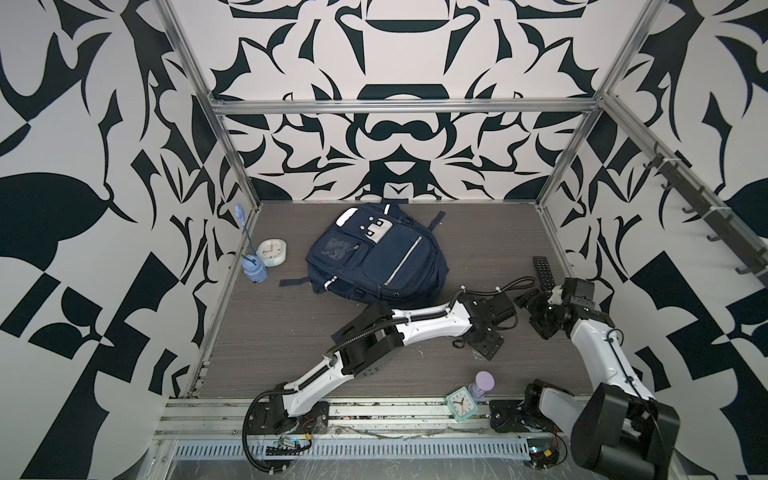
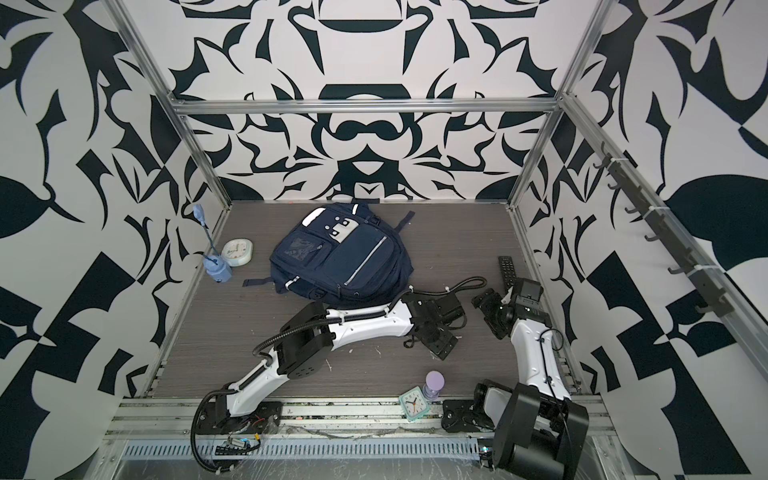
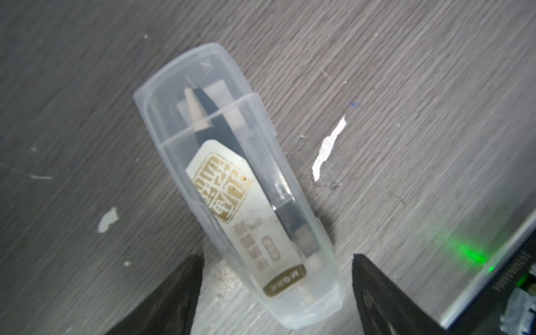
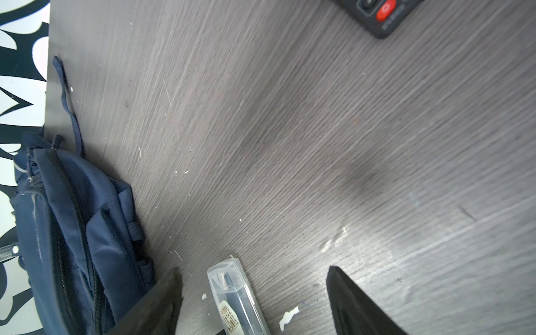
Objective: Pack the student bag
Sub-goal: 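Lower the left gripper over the clear pen case and grasp it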
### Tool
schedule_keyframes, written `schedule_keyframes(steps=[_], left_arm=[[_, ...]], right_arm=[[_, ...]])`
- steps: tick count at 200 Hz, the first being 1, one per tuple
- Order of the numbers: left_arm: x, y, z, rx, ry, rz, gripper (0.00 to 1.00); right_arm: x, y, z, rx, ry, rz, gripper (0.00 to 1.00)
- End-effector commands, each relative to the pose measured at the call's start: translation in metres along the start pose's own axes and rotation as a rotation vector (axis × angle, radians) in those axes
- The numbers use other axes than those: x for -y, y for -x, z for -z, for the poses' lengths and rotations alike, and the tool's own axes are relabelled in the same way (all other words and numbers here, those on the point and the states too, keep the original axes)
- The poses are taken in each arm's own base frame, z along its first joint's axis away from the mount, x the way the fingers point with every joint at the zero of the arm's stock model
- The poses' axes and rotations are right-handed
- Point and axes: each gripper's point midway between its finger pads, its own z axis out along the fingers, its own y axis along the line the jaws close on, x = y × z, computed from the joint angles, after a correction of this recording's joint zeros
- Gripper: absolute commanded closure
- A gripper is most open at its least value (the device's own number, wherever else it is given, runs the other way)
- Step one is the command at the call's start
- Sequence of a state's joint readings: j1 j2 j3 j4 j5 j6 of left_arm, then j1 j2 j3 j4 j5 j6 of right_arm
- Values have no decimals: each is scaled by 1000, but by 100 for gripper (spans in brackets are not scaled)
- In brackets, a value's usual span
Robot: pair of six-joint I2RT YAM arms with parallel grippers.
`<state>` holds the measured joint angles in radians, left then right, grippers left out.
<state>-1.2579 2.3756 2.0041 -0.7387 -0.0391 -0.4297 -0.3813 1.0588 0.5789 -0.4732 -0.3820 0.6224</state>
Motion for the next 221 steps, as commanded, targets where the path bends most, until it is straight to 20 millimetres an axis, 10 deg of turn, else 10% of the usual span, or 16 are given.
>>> schedule_keyframes(steps=[1, 81, 154, 221], left_arm=[[-6, -9, -7, -44, 47, -17, 16], [-40, -20, 0, -82, 234, -31, 21], [-2, -11, -1, -15, 53, -118, 24], [-7, -15, -10, -29, 87, -131, 27]], right_arm=[[-3, 1, 4, 9, 20, 14, 20], [-1, 5, 5, 21, 17, 8, 21], [1, 2, 3, 17, 12, 5, 22], [4, 2, 1, 13, 5, 9, 22]])
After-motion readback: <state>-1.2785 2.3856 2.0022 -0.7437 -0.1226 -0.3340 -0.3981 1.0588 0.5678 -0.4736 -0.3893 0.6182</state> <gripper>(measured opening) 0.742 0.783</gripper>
